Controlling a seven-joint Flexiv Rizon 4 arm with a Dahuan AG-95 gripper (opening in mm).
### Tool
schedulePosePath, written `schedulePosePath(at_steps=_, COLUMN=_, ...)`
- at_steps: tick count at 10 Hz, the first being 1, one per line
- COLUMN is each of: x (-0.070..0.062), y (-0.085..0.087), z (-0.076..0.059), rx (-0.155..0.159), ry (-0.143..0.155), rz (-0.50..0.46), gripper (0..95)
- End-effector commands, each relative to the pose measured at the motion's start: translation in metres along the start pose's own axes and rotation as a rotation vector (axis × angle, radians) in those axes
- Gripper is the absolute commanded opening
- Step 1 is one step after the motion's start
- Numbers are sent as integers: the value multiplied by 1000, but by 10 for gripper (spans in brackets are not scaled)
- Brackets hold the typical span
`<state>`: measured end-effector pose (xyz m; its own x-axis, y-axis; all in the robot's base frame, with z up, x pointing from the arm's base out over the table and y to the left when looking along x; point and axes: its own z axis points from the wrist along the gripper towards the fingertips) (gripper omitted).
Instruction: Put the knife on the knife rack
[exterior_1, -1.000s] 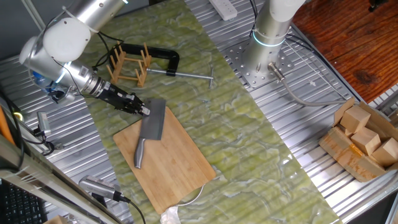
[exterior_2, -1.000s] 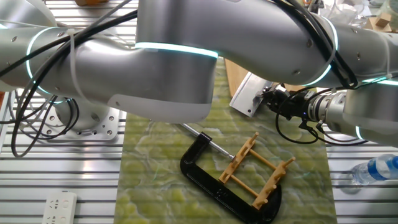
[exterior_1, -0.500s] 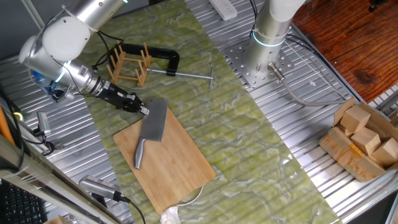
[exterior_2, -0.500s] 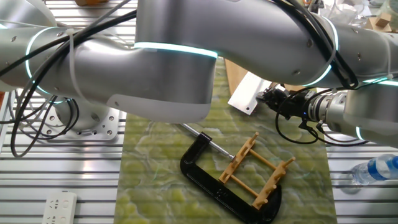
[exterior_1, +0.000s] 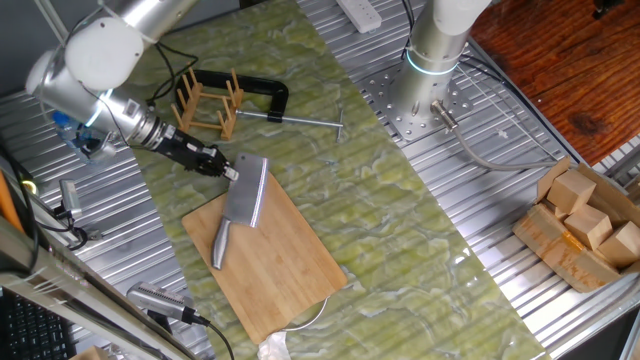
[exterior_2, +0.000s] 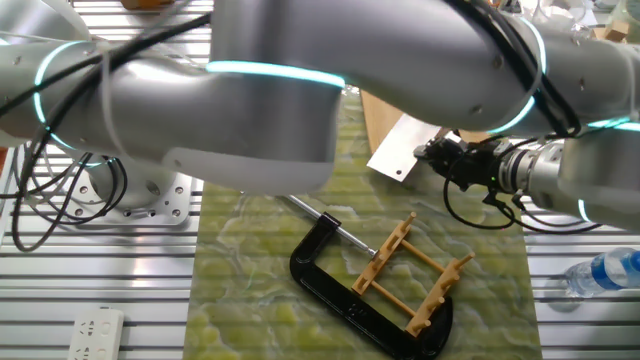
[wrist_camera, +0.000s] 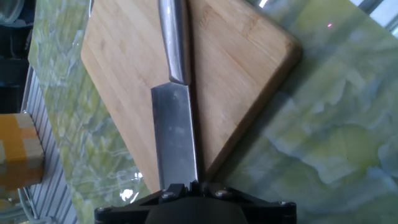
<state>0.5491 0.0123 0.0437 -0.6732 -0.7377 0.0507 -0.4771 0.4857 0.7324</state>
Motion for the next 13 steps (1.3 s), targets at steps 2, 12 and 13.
schedulePosePath(at_steps=2, x=2, y=18, z=-11, rx=40, ry=-3, rz=51, gripper=0)
schedulePosePath(at_steps=12, x=-10, y=44, z=-30, rx=183, ry=-23, rz=235, gripper=0)
schedulePosePath(at_steps=13, x=-12, y=47, z=-33, rx=203, ry=-22, rz=262, gripper=0)
